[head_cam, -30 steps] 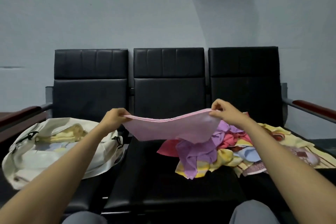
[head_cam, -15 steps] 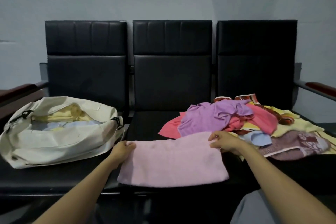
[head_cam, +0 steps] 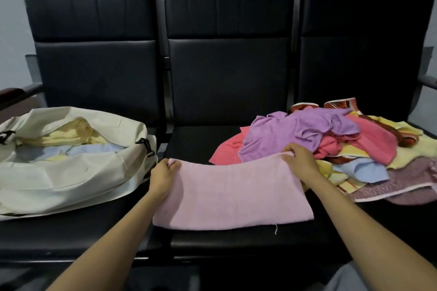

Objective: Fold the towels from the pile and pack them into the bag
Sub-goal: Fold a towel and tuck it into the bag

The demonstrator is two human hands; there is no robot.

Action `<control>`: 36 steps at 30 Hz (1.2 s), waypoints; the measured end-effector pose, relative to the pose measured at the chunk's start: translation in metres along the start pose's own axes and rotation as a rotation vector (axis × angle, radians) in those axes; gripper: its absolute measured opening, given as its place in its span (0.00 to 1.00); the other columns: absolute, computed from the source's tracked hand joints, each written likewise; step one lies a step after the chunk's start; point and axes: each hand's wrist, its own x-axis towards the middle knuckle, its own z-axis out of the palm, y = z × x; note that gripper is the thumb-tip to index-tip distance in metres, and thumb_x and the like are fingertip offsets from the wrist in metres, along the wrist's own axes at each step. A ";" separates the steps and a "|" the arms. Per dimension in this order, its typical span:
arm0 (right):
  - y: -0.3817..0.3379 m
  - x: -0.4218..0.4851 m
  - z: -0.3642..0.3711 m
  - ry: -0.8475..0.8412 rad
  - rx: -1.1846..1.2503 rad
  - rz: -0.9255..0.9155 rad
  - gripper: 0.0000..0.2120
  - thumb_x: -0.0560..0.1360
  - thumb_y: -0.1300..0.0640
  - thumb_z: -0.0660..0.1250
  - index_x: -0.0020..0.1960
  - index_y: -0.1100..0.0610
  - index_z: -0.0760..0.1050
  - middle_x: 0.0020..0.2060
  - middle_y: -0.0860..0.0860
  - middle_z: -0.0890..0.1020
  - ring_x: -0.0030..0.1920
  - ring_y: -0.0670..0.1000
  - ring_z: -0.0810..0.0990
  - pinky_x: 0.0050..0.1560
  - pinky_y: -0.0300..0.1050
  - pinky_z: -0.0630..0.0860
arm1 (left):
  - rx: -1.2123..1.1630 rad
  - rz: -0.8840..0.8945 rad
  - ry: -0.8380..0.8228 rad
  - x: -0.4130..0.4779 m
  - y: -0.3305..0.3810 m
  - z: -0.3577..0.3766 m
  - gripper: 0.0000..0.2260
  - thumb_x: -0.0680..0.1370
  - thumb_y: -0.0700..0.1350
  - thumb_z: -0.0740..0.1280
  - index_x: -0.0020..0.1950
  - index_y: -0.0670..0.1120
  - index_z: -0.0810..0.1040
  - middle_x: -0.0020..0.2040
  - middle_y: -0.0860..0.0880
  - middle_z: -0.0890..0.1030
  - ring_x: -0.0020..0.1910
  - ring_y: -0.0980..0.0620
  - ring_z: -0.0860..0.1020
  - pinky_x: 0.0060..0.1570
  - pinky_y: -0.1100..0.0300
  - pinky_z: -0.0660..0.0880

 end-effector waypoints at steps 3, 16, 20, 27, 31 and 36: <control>0.009 0.006 0.010 -0.034 -0.109 -0.008 0.05 0.73 0.68 0.66 0.49 0.66 0.78 0.48 0.61 0.81 0.49 0.59 0.78 0.43 0.43 0.65 | 0.136 -0.029 -0.022 0.008 -0.008 0.006 0.10 0.79 0.47 0.61 0.41 0.43 0.73 0.40 0.45 0.77 0.42 0.45 0.75 0.39 0.56 0.65; -0.003 -0.028 0.032 -0.411 -0.479 -0.476 0.15 0.80 0.51 0.59 0.59 0.57 0.78 0.58 0.53 0.75 0.64 0.55 0.69 0.64 0.51 0.65 | 0.777 -0.241 -0.313 0.022 -0.031 -0.001 0.38 0.70 0.71 0.63 0.68 0.43 0.71 0.69 0.41 0.69 0.70 0.41 0.64 0.68 0.50 0.63; -0.002 -0.047 0.038 -0.575 -0.591 -0.465 0.39 0.74 0.31 0.35 0.74 0.48 0.63 0.75 0.49 0.60 0.76 0.50 0.53 0.75 0.46 0.48 | 0.831 -0.141 -0.313 0.008 -0.036 0.004 0.31 0.76 0.66 0.59 0.66 0.42 0.73 0.66 0.41 0.73 0.67 0.41 0.68 0.65 0.49 0.64; -0.019 -0.062 0.059 -0.636 -0.662 -0.419 0.52 0.58 0.29 0.22 0.78 0.44 0.45 0.78 0.45 0.43 0.77 0.48 0.36 0.73 0.55 0.31 | 0.383 0.007 -0.027 -0.011 -0.019 -0.016 0.11 0.81 0.51 0.58 0.50 0.42 0.66 0.56 0.37 0.77 0.54 0.36 0.75 0.46 0.51 0.68; -0.031 -0.067 0.080 -0.669 -0.661 -0.449 0.52 0.57 0.29 0.22 0.78 0.44 0.43 0.78 0.45 0.44 0.77 0.47 0.38 0.73 0.58 0.32 | 0.183 0.063 0.085 -0.009 -0.004 -0.031 0.14 0.82 0.48 0.57 0.60 0.38 0.71 0.57 0.38 0.77 0.55 0.39 0.75 0.46 0.55 0.64; -0.037 -0.066 0.099 -0.658 -0.631 -0.448 0.53 0.56 0.29 0.19 0.78 0.45 0.40 0.78 0.46 0.42 0.77 0.47 0.39 0.73 0.56 0.32 | -0.044 0.050 -0.004 -0.016 0.021 -0.014 0.10 0.82 0.46 0.56 0.53 0.40 0.72 0.48 0.46 0.74 0.48 0.48 0.73 0.44 0.57 0.64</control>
